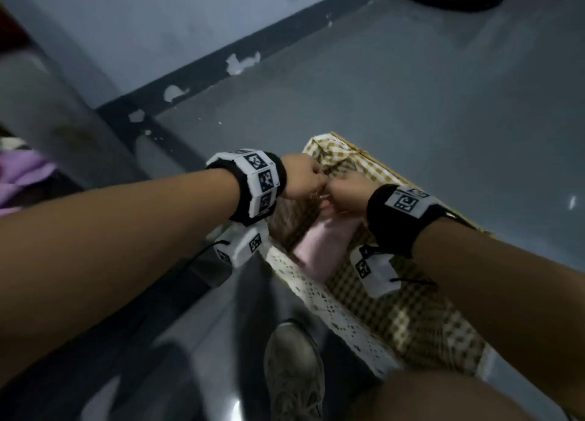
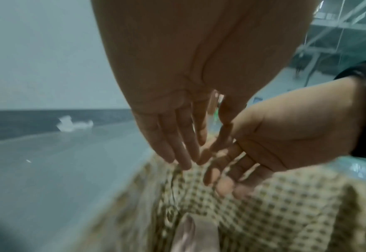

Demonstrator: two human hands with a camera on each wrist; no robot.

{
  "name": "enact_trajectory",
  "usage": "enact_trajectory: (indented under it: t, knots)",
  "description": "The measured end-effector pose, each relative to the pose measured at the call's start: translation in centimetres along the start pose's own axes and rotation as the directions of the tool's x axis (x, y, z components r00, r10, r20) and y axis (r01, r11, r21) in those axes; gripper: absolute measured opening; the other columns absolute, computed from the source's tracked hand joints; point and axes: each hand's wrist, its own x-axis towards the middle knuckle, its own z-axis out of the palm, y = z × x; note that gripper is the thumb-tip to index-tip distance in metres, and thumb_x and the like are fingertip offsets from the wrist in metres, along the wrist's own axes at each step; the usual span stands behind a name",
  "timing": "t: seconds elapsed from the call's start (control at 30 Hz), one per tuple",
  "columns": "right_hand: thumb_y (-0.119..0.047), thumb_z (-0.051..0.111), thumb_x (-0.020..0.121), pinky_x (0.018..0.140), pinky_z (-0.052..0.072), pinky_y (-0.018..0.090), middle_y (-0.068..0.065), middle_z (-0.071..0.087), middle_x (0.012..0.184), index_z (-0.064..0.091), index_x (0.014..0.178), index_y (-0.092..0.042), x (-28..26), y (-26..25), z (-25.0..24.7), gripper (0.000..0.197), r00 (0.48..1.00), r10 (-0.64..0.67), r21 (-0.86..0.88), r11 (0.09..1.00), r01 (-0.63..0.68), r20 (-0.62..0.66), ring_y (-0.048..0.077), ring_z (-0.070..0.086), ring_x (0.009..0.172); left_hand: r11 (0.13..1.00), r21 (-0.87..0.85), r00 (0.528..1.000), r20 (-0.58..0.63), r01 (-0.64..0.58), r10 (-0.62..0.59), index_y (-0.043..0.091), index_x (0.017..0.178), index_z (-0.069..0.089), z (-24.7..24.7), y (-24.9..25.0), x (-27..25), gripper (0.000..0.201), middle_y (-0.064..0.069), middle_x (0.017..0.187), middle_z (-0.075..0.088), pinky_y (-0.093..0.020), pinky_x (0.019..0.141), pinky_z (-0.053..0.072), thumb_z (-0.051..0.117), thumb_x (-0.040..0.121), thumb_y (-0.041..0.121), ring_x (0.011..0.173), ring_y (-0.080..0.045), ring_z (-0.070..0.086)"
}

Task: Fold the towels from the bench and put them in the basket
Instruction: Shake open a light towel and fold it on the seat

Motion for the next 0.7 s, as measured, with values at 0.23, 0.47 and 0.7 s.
enact_trajectory:
  t: [0.23, 0.47, 0.7]
  knots:
    - [-0.013, 0.041, 0.099, 0.070, 0.056, 0.032, 0.011, 0.075, 0.091, 0.065, 0.106, -0.003, -9.6, -13.0, 4.8, 0.027, 0.925, -0.285, -0.094, 0.944, 0.317, 0.252, 0.018, 0.070, 0.075, 0.994, -0.109, 0.956, -0.292, -0.010, -0.023, 0.018, 0.102, 0.074, -8.4, -6.2, -16.8, 0.025, 0.002, 0.092, 0.076, -0.033, 0.089, 0.053, 0.053, 0.098, 0.031, 0.088, -0.014, 0.070]
    - [-0.015, 0.049, 0.100, 0.073, 0.057, 0.033, 0.015, 0.074, 0.096, 0.067, 0.106, 0.001, -16.8, -23.2, 18.0, 0.025, 0.695, -0.438, -0.149, 0.777, 0.612, 0.571, 0.021, 0.070, 0.080, 0.973, -0.178, 0.845, -0.489, 0.149, -0.218, 0.019, 0.096, 0.070, -9.5, -16.6, -34.5, 0.016, 0.004, 0.089, 0.071, -0.030, 0.080, 0.048, 0.059, 0.097, 0.030, 0.081, -0.011, 0.065]
    - [-0.024, 0.064, 0.093, 0.095, 0.055, 0.040, 0.010, 0.073, 0.115, 0.069, 0.119, -0.010, -19.0, -28.3, 30.8, 0.030, 0.582, -0.571, -0.332, 0.488, 0.808, 0.579, 0.025, 0.070, 0.100, 0.864, -0.170, 0.715, -0.499, 0.473, -0.489, 0.017, 0.118, 0.066, -4.7, -26.6, -43.9, 0.028, -0.004, 0.117, 0.069, -0.038, 0.093, 0.050, 0.062, 0.093, 0.030, 0.105, -0.022, 0.064]
